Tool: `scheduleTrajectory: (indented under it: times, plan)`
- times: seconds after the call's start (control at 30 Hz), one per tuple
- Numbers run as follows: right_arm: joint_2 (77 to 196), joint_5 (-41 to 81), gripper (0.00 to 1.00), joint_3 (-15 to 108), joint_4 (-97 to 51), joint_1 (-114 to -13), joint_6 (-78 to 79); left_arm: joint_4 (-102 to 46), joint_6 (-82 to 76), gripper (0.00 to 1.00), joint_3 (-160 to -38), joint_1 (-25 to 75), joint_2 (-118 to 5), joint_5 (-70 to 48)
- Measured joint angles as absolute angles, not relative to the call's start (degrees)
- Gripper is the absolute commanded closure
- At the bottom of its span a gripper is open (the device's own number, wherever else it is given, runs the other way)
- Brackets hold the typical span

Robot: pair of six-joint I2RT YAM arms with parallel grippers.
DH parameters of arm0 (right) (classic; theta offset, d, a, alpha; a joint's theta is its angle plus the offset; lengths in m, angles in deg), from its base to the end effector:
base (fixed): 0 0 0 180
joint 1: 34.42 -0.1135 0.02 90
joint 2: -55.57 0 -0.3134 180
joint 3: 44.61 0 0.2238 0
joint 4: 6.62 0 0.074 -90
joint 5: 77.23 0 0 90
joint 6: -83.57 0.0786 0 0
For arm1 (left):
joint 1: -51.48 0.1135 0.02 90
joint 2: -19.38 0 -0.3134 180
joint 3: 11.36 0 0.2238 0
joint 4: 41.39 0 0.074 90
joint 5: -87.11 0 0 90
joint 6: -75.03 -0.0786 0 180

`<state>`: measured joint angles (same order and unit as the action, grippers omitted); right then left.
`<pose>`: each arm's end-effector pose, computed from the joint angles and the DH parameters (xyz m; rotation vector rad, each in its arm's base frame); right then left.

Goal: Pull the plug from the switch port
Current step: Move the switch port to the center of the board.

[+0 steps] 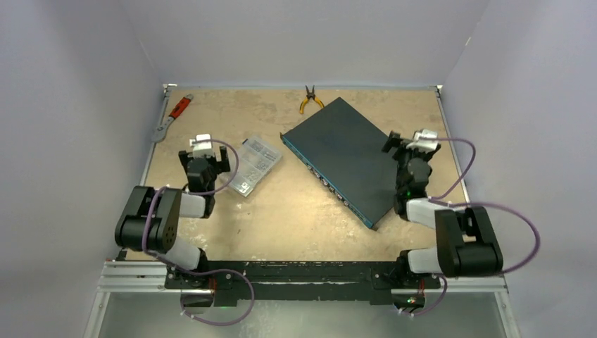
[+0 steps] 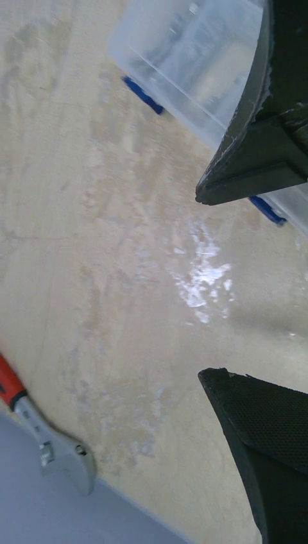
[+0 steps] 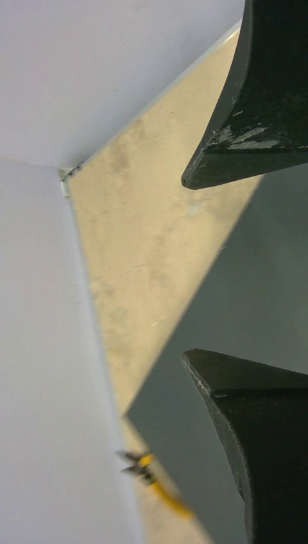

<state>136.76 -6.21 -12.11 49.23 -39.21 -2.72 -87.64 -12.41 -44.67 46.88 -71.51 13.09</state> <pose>0.2681 -0.0032 0.2736 0.2572 1.4308 -0.1181 0.2923 -0.0018 0.2086 -0.1703 1.7552 0.1558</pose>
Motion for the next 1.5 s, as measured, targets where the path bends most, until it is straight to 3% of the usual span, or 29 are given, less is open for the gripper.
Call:
scheduleTrajectory:
  times: [0.3, 0.53, 0.83, 1.1, 1.3, 1.5]
  plan:
    - [125.1, -1.6, 0.01, 7.6, 14.1, -39.2, 7.4, -55.6, -2.3, 0.0, -59.6, 46.8, -49.0, 14.2]
    - [121.5, -4.0, 0.01, 12.6, -9.0, -39.2, 18.8, -41.0, 5.9, 0.0, -65.0, 46.8, -45.2, 11.7]
    - [118.5, -8.8, 0.01, 19.1, -25.7, -39.2, 28.1, -30.6, 13.7, 0.01, -65.3, 46.9, -47.4, 2.6]
    - [116.7, -1.9, 0.01, 15.4, -30.7, -39.1, 29.0, -33.0, 16.0, 0.01, -66.2, 46.8, -54.9, -11.5]
    - [117.8, 3.5, 0.01, 12.8, -33.6, -38.9, 28.6, -33.9, 16.2, 0.01, -71.3, 46.0, -65.6, -19.2]
    - [119.5, 3.9, 0.01, 12.7, -38.5, -37.8, 29.3, -30.5, 14.6, 0.01, -81.4, 40.2, -73.8, -18.3]
